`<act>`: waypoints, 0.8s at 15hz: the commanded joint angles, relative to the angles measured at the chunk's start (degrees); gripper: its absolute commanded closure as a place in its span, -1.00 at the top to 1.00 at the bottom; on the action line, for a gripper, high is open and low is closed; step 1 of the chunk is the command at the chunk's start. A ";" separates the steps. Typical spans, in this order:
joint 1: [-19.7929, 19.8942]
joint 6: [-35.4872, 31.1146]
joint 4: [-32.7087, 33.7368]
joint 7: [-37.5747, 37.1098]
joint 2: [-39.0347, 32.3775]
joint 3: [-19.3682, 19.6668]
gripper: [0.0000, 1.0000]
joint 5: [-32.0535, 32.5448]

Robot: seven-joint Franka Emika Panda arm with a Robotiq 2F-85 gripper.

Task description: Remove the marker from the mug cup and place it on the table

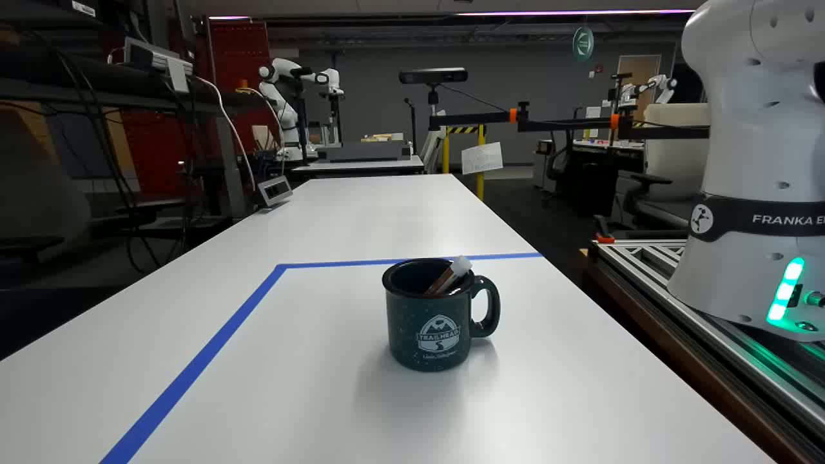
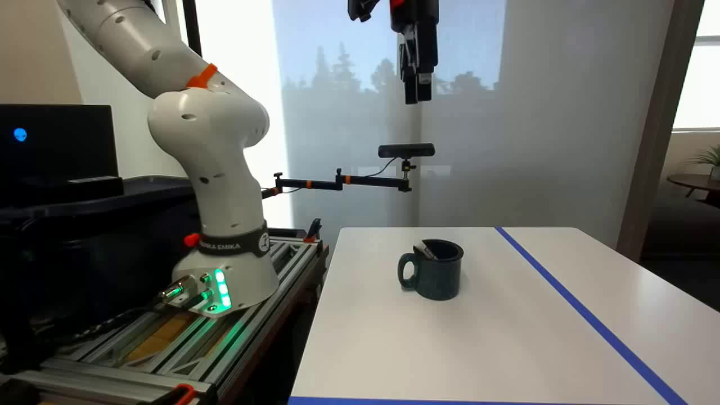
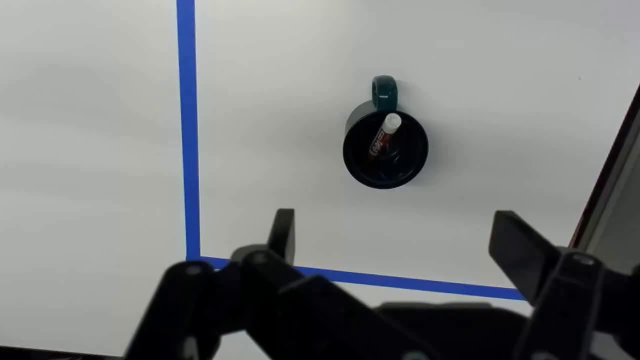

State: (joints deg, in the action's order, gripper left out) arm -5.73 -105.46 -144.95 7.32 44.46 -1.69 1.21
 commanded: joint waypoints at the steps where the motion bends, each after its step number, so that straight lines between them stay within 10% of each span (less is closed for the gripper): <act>1: -0.03 0.14 0.16 -0.03 -0.04 0.01 1.00 0.01; 12: 0.30 -0.83 2.30 -1.82 -7.42 0.55 1.00 -1.67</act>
State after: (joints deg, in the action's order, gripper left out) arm -5.69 -105.54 -144.81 6.51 42.18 -1.50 1.09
